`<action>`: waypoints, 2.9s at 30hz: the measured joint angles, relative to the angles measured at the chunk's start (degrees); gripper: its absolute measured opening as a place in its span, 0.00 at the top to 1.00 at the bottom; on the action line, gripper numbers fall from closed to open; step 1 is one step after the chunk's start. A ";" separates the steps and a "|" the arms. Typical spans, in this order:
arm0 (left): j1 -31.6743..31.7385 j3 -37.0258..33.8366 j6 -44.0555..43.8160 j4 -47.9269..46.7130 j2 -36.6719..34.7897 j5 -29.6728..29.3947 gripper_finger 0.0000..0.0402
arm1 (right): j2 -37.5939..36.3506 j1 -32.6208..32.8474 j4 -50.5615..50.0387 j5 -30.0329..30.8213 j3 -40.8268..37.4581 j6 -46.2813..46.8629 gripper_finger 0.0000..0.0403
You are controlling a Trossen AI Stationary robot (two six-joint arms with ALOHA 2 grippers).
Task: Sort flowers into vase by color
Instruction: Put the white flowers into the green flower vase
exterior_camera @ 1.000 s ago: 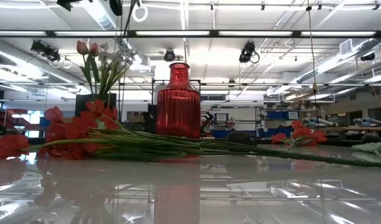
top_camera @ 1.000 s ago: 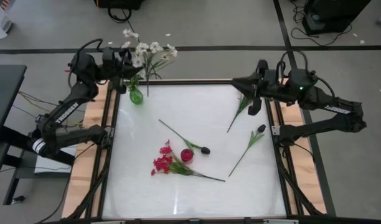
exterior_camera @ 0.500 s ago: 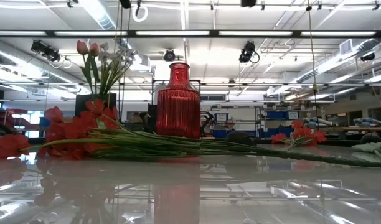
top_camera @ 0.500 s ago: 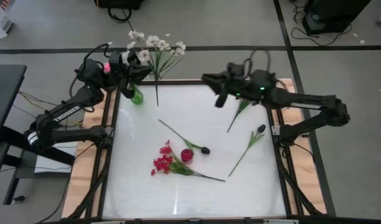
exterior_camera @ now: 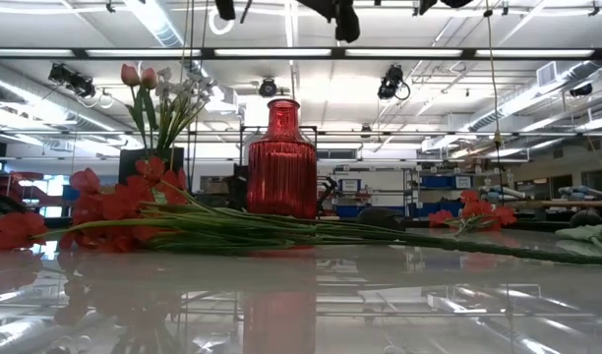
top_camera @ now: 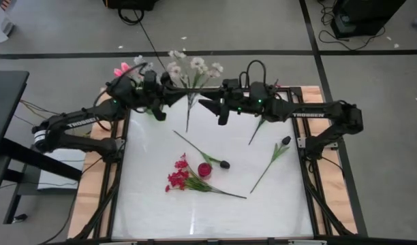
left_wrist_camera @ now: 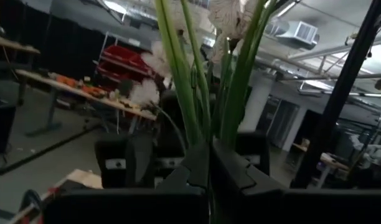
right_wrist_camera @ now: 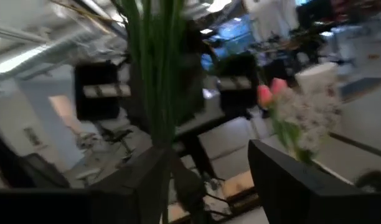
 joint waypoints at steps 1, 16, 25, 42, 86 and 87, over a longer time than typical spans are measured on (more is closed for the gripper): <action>-0.70 0.00 0.04 0.00 0.51 -0.42 0.97 | 0.00 -0.01 0.25 -0.74 0.00 0.23 0.44; -6.36 0.02 0.01 2.39 4.95 -3.97 0.97 | 0.00 -0.01 0.25 -7.75 0.02 -0.20 0.59; -6.87 0.04 0.14 -1.48 5.03 -7.98 0.77 | -0.41 0.08 -0.79 -8.92 0.02 -1.61 0.97; -8.71 -0.04 0.08 -14.73 6.32 -10.08 0.49 | -7.67 2.27 -16.34 7.34 0.11 -12.36 0.99; -10.19 0.02 20.01 -17.33 1.00 -34.95 0.99 | -14.78 2.70 -34.67 18.06 0.04 -10.36 0.58; -10.19 0.02 20.43 -19.12 -0.39 -36.91 0.99 | -15.81 2.70 -36.63 19.05 0.03 -10.58 0.58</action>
